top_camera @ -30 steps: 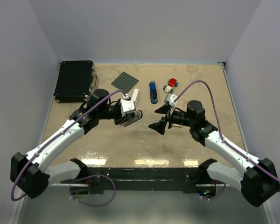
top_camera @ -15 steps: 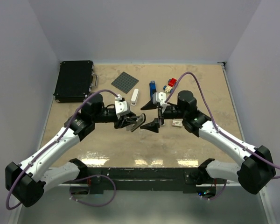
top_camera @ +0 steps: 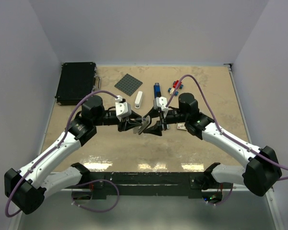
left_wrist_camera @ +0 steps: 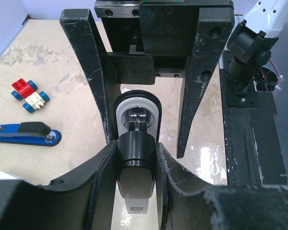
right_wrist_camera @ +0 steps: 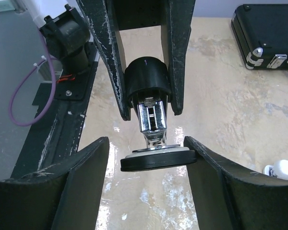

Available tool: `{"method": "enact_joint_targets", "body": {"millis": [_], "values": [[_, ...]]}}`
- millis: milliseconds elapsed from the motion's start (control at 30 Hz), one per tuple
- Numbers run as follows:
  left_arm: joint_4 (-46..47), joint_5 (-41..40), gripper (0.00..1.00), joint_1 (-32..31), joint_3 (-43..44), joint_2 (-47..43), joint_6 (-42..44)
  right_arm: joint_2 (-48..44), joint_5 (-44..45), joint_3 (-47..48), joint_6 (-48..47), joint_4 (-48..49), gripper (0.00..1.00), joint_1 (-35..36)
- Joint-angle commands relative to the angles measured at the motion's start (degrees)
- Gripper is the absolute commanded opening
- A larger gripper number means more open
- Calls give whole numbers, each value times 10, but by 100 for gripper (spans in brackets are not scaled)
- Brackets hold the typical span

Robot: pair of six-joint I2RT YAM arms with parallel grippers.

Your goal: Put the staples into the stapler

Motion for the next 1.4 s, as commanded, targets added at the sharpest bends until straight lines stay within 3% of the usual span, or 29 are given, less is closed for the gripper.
{"method": "enact_joint_targets", "body": {"millis": [0,300,433,600,633,800,967,1200,1367], "values": [[48,22,0,3,7,-10,1,-13,0,31,-11,-8,66,2],[16,21,0,8,9,-15,10,-30,26,31,2,-4,58,2],[17,22,0,10,9,-18,9,-30,28,31,1,-7,46,3],[61,24,0,25,-2,-35,-14,-30,26,29,3,-18,13,2],[74,31,0,39,-8,-44,-23,-33,35,26,5,-18,0,2],[209,74,0,127,-70,-76,-135,-64,43,-3,79,42,0,-19],[331,75,0,211,-131,-94,-249,-114,26,-51,210,213,0,-88],[454,-59,0,246,-210,-111,-398,-179,88,-113,424,459,0,-162],[549,-135,0,247,-284,-113,-534,-186,150,-127,507,601,0,-171]]}}
